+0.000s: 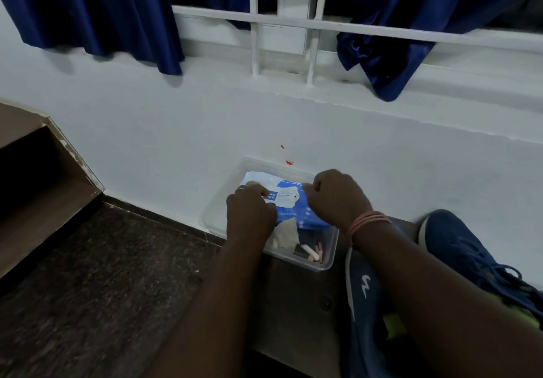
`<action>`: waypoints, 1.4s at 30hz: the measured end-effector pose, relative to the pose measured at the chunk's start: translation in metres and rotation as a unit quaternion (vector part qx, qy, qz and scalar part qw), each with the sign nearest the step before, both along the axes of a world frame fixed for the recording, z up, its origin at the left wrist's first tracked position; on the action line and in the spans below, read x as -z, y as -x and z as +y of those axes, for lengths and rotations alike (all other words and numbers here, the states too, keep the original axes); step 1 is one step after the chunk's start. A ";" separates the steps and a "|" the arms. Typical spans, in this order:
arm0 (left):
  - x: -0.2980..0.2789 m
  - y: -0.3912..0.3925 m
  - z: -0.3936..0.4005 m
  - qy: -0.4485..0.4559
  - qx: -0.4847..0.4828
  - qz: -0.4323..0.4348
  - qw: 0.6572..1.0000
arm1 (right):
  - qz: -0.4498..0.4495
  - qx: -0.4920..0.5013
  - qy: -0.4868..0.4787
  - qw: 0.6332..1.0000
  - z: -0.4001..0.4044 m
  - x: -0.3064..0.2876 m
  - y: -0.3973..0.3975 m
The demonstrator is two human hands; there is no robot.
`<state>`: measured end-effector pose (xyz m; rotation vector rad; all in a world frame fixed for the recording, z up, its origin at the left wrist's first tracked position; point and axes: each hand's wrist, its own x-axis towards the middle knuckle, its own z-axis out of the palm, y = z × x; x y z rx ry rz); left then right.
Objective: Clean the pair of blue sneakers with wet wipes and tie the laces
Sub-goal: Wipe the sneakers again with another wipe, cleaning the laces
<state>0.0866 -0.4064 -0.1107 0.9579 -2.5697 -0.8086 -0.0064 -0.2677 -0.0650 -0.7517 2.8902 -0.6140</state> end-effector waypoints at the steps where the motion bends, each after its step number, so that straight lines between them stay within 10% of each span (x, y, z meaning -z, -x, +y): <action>1: 0.001 0.002 0.000 0.025 -0.010 -0.003 1.000 | -0.025 0.026 0.037 0.999 -0.004 0.001 0.005; 17: 0.018 0.018 0.007 0.017 -0.028 -0.010 0.999 | -0.239 -0.059 0.120 0.962 -0.030 0.026 0.023; 27: 0.005 0.015 -0.002 -0.114 -0.109 0.002 0.987 | -0.044 -0.084 0.028 0.995 -0.041 0.040 0.016; 42: 0.007 0.016 0.003 -0.084 -0.085 0.027 0.993 | 0.105 -0.143 -0.096 0.979 -0.050 0.040 0.014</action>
